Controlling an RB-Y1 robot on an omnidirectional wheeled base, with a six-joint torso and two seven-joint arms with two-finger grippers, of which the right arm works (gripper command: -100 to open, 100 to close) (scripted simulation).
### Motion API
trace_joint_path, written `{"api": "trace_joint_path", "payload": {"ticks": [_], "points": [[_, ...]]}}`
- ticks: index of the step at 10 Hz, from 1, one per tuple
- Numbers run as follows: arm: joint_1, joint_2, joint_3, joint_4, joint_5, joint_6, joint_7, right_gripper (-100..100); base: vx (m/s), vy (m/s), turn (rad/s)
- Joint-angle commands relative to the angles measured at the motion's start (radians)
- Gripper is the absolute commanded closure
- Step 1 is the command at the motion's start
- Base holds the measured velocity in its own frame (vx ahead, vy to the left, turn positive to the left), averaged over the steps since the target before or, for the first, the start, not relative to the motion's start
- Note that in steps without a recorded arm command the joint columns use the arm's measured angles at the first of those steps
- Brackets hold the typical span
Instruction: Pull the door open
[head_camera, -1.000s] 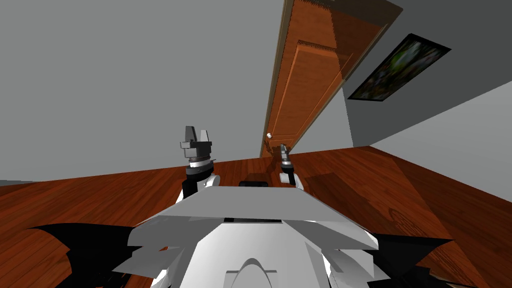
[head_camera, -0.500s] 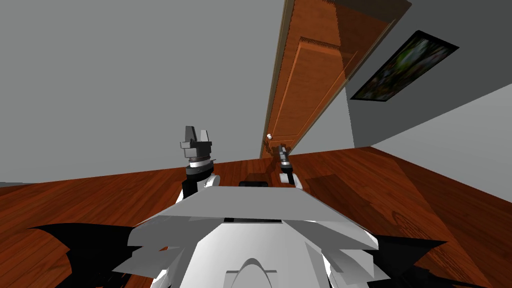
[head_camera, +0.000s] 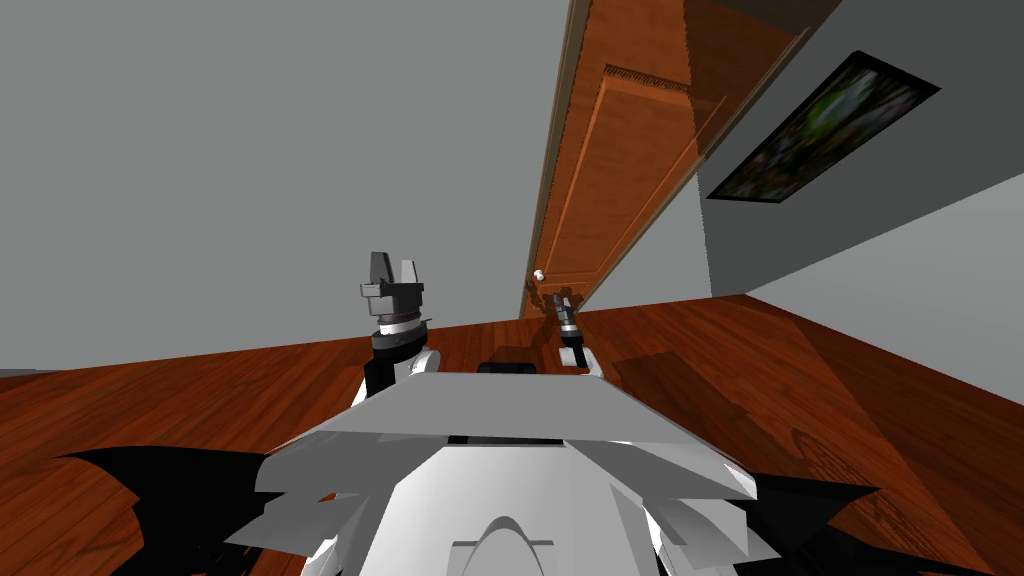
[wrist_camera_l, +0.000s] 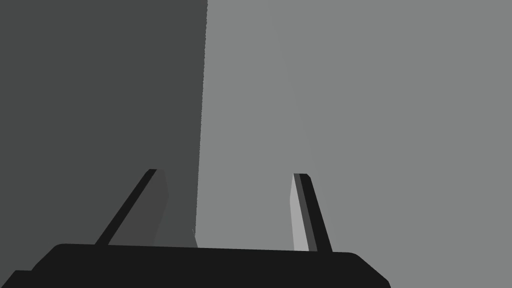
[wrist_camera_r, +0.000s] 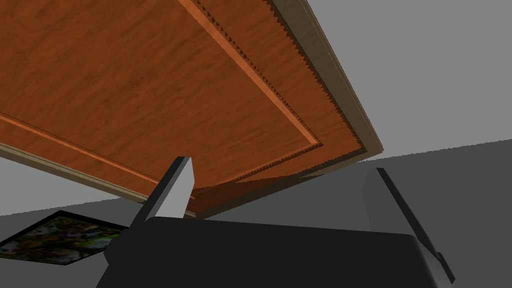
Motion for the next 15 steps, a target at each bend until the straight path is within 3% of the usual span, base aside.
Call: {"api": "trace_joint_path", "payload": {"ticks": [1, 2, 5, 6, 13, 15], "points": [[-0.015, -0.002, -0.007, 0.05, 0.016, -0.013, 0.042, -100, 0.089, -0.02, 0.006], [-0.015, -0.002, -0.007, 0.053, 0.016, -0.013, 0.042, -100, 0.067, -0.011, 0.002], [-0.048, -0.008, -0.023, 0.151, 0.043, -0.031, 0.111, -100, 0.077, -0.015, 0.003], [-0.048, -0.008, -0.023, 0.151, 0.043, -0.031, 0.111, -100, 0.063, -0.017, 0.002], [-0.12, -0.022, -0.057, 0.36, 0.105, -0.072, 0.265, -100, 0.092, -0.013, 0.004], [-0.129, -0.024, -0.061, 0.396, 0.112, -0.077, 0.284, -100, 0.058, -0.008, 0.001]]}}
